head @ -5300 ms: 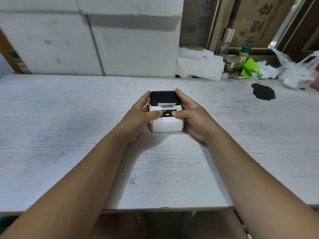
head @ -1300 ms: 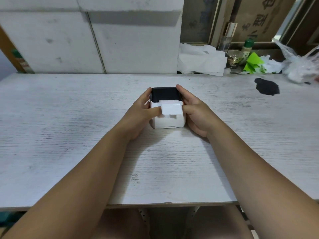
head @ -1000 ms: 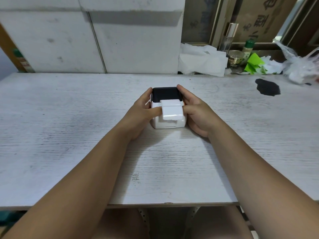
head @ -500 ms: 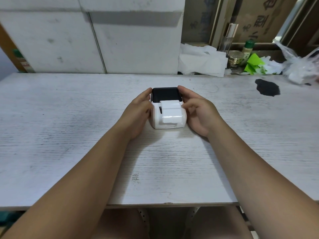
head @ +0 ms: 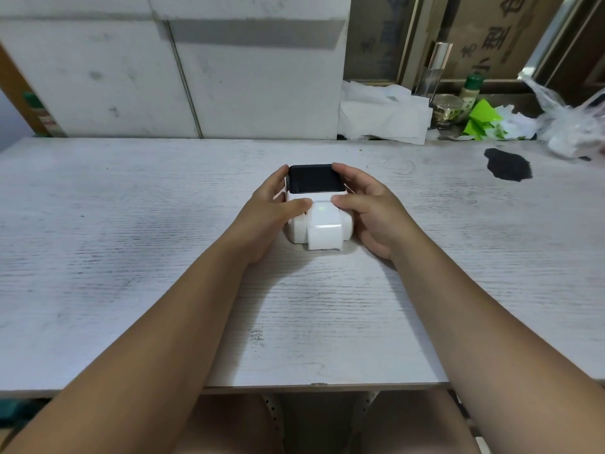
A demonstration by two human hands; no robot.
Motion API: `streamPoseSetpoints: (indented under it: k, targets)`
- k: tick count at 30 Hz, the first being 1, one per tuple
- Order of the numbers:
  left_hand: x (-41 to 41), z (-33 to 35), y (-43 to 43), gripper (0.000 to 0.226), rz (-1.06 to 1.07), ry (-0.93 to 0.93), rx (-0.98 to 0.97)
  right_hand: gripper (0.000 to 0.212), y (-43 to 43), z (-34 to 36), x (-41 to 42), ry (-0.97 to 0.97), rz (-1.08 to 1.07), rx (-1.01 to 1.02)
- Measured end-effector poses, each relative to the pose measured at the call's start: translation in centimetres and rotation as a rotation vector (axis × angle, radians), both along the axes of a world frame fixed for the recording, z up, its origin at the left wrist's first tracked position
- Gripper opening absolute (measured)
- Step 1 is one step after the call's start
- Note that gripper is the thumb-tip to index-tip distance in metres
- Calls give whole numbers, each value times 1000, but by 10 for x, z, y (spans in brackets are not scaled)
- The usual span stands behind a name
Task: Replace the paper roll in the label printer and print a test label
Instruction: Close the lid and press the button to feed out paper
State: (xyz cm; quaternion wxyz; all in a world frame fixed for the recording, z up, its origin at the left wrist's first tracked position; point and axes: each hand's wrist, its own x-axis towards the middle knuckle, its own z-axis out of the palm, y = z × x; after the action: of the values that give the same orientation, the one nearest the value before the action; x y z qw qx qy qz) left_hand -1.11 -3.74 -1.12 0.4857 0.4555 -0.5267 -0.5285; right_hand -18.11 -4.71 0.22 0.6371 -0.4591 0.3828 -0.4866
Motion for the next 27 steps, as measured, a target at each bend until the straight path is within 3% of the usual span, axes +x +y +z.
streamPoseSetpoints:
  k: [4, 9, 12, 14, 17, 22, 27]
  targets:
    - [-1, 2, -1, 52, 15, 16, 14, 47, -1, 0, -1, -23, -12, 14]
    - [3, 0, -4, 78, 17, 20, 21, 37, -5, -2, 0, -65, -44, 27]
    - [3, -3, -6, 80, 26, 7, 22, 36, -4, -6, 2, 105, -99, -86]
    - [2, -3, -6, 69, 62, 9, 24, 35, -1, -7, 4, 248, -137, -183]
    - [0, 0, -1, 37, 124, 4, 3, 34, 2, -9, 5, 312, -182, -211]
    - [-7, 1, 11, 35, 243, -167, -108, 33, 5, -9, 5, 350, -226, -222]
    - [-19, 8, 20, 37, 360, -401, -193, 34, 14, -9, 11, 529, -328, -323]
